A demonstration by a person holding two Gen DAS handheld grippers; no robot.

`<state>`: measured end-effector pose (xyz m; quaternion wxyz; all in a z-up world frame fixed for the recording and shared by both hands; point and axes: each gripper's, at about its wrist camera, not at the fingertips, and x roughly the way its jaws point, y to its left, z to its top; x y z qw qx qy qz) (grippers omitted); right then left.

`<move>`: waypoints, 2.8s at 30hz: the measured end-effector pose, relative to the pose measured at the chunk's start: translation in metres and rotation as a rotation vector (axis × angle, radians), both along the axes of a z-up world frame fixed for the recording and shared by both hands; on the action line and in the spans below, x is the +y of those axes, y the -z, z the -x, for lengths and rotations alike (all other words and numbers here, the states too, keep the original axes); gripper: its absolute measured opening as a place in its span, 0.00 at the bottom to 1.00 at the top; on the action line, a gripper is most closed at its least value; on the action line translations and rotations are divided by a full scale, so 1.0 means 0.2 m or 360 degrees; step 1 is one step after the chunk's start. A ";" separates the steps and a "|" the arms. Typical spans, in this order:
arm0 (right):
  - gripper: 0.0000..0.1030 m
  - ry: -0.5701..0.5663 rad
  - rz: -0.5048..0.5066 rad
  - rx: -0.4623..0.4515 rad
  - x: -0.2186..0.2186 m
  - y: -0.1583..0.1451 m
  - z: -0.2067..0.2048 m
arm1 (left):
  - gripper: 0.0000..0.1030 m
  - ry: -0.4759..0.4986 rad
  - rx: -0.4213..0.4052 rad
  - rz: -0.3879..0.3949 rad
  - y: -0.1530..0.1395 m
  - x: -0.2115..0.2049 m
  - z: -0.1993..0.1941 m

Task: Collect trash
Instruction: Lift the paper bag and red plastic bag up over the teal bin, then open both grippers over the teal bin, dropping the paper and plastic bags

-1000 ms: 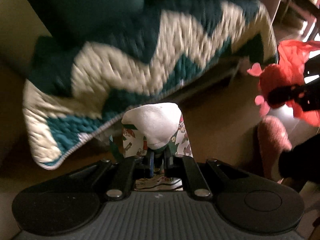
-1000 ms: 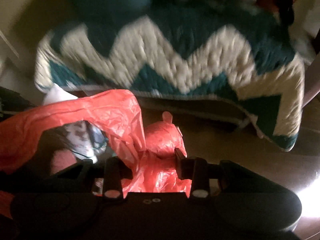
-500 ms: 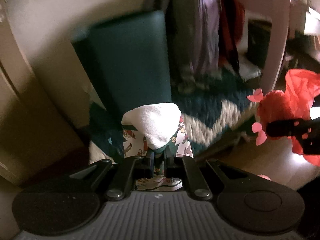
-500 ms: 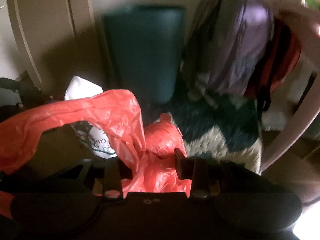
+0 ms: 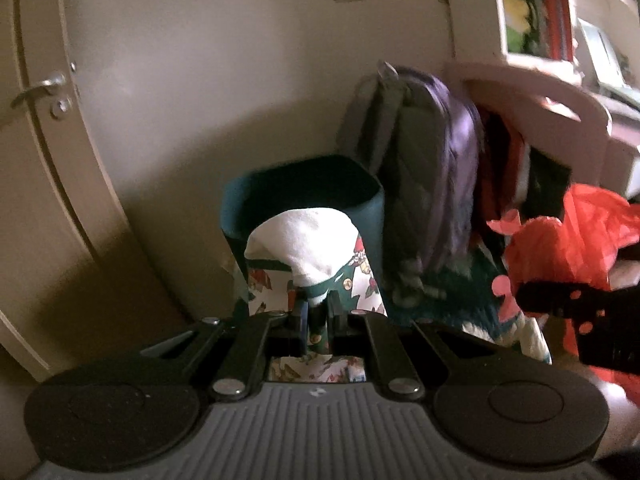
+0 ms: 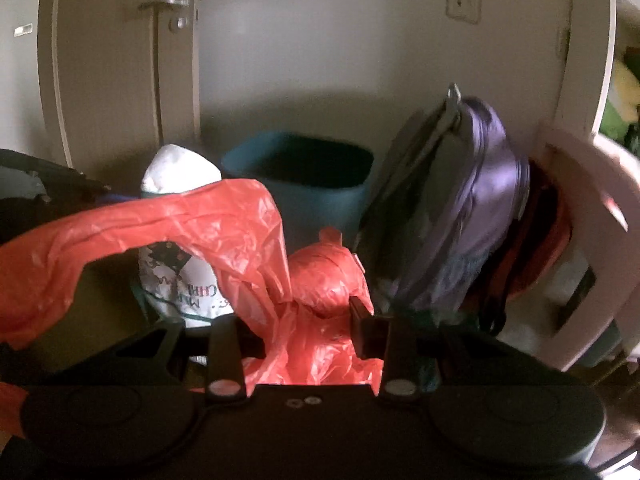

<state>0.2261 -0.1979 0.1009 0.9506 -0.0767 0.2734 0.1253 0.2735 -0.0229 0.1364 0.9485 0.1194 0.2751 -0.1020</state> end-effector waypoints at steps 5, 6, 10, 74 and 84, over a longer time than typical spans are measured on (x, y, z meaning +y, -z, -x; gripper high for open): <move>0.34 -0.0007 0.0043 -0.0077 0.04 -0.14 -0.11 | 0.08 -0.0065 -0.0058 0.0071 -0.20 0.03 -0.13; 0.34 -0.0007 0.0051 -0.0089 0.04 -0.16 -0.13 | 0.08 -0.0074 -0.0075 0.0078 -0.24 0.03 -0.16; 0.34 0.0014 0.0062 -0.0132 0.06 -0.25 -0.26 | 0.08 -0.0116 -0.0149 0.0097 -0.37 0.05 -0.29; 0.84 -0.0123 0.0514 0.0055 0.34 0.11 -1.37 | 0.58 -0.0243 0.0378 0.0139 0.33 0.00 -1.36; 0.88 -0.0020 0.0447 0.0301 0.34 0.00 -1.50 | 0.58 -0.0286 0.0306 0.0184 0.21 0.09 -1.30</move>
